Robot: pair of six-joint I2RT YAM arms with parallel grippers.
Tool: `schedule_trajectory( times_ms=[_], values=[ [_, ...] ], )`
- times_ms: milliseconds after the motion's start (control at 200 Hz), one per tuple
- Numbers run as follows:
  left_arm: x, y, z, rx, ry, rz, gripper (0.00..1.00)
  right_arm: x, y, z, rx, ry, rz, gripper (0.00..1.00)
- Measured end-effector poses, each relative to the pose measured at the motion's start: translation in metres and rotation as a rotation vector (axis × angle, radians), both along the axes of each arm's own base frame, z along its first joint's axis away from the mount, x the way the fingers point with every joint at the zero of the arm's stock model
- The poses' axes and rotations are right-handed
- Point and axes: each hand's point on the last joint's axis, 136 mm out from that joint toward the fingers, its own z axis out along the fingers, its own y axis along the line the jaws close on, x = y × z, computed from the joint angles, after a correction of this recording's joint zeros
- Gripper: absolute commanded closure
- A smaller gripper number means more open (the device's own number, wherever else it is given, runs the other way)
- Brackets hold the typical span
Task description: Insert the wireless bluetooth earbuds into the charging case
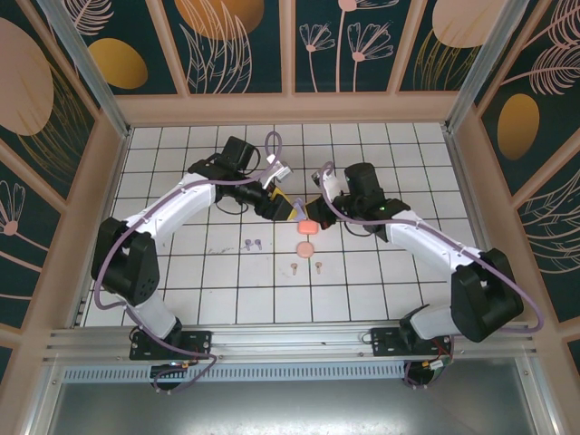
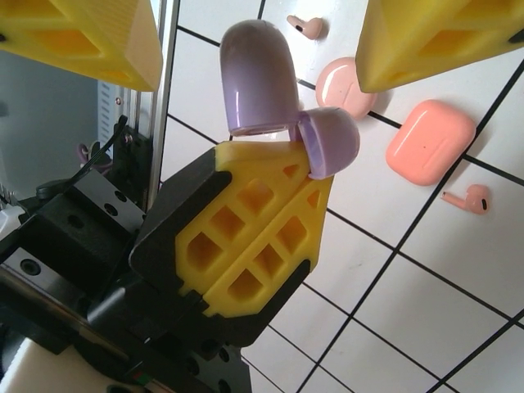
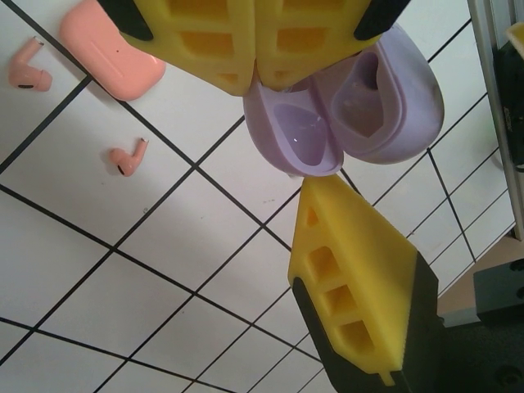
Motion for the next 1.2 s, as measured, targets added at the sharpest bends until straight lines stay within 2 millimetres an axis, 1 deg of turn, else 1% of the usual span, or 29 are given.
schedule_trajectory(
  times_ms=[120,365,545,631,716,871,1056,1166,1201],
  values=[
    [-0.001,-0.001,0.0,-0.008,0.007,-0.007,0.4,0.003,0.003,0.0,-0.002,0.002,0.005,1.0],
    [0.001,-0.002,-0.012,0.005,0.032,-0.012,0.41,0.005,0.006,0.001,-0.004,-0.006,0.013,1.0],
    [0.002,-0.003,-0.018,0.013,0.045,-0.011,0.48,0.002,0.01,0.0,-0.005,-0.004,0.03,1.0],
    [0.002,-0.003,-0.021,0.019,0.053,-0.01,0.54,0.002,0.01,-0.002,-0.008,0.0,0.031,1.0],
    [0.003,-0.003,-0.024,0.024,0.06,-0.01,0.58,0.002,0.01,-0.003,-0.011,0.002,0.03,1.0],
    [0.002,-0.003,-0.024,0.019,0.064,-0.014,0.66,0.004,0.009,-0.004,-0.018,-0.001,0.02,1.0],
    [0.0,-0.005,-0.022,0.005,0.07,-0.024,0.84,0.005,0.008,-0.004,-0.022,-0.003,0.014,1.0],
    [0.0,-0.004,-0.023,0.002,0.072,-0.022,1.0,0.006,0.008,-0.005,-0.025,-0.004,0.01,1.0],
    [0.0,-0.005,-0.024,-0.001,0.071,-0.023,1.0,0.006,0.007,-0.005,-0.027,-0.003,0.008,1.0]
  ],
)
